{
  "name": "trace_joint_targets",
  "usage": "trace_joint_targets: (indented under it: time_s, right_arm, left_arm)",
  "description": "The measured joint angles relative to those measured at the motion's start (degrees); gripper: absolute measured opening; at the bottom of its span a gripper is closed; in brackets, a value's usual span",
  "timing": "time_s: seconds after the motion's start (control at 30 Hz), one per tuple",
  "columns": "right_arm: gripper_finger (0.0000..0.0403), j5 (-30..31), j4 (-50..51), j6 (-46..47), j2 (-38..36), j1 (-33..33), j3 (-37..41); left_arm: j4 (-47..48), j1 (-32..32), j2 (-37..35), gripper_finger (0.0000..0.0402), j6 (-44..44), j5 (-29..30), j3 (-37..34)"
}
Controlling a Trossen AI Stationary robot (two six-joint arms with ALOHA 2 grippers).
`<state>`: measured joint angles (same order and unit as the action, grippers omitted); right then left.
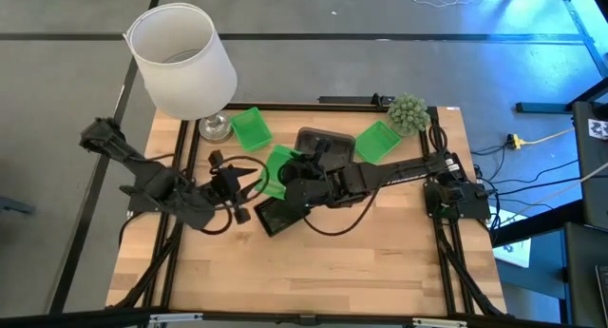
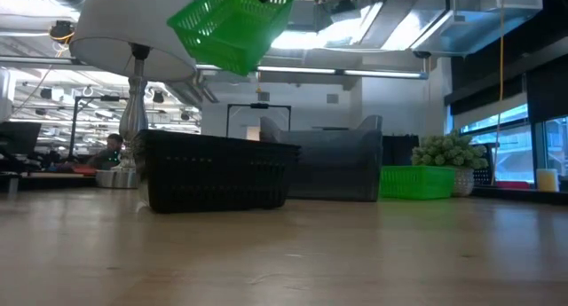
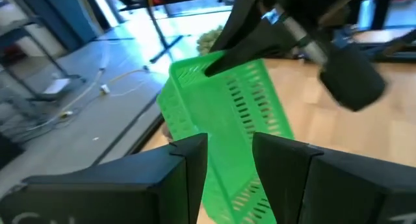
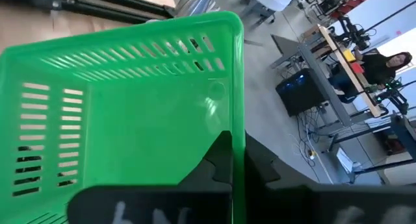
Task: Stack baskets by color
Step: Move the bottom green basket to the top of the table
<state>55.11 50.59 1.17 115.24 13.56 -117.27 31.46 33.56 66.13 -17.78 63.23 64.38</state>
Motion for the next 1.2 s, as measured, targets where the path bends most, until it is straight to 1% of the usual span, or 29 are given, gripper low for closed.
trace_joint_targets:
  time_s: [0.1,0.23,0.37,0.53,0.67,0.87,0.97,1.07,1.13,1.2]
  right_arm:
    - [0.0,1.09,-0.68,-0.3,0.0,0.13,0.0]
    - [0.0,0.96,-0.61,-0.37,0.0,0.27,0.0]
    - [0.0,0.94,-0.61,-0.37,0.0,0.84,0.0]
    - [0.0,0.94,-0.63,-0.63,0.0,1.88,0.0]
    - [0.0,1.01,-1.4,-1.3,0.0,2.54,0.02]
    - [0.0,0.98,-3.74,-3.36,0.0,3.46,0.09]
    - [0.0,1.01,-3.83,-3.41,0.0,3.54,0.11]
    - [0.0001,0.11,-4.04,-3.83,0.0,3.56,0.11]
    - [0.0007,-1.93,-4.3,-4.3,0.0,3.49,0.11]
    - [0.0018,-3.34,-4.66,-4.2,0.0,3.48,0.09]
  left_arm:
    - [-1.07,-1.37,1.93,0.0115,0.1,0.89,0.0]
    - [-1.77,-2.7,3.74,0.0115,0.37,1.57,0.0]
    - [-1.75,-3.45,4.39,0.0115,0.4,3.56,0.0]
    - [-1.61,-5.15,4.43,0.0115,0.4,3.5,0.0]
    - [-1.68,-6.47,4.43,0.0115,0.44,2.0,0.0]
    - [-1.57,-8.53,4.4,0.0115,0.21,-4.79,0.0]
    - [-1.51,-9.52,4.39,0.0115,-0.2,-5.87,0.0]
    - [-1.52,-10.18,4.39,0.0097,-2.88,-5.21,0.0]
    - [-1.44,-10.81,4.39,0.0071,-3.1,-5.13,0.0]
    - [-1.2,-11.09,4.4,0.0034,-3.12,-5.04,-0.03]
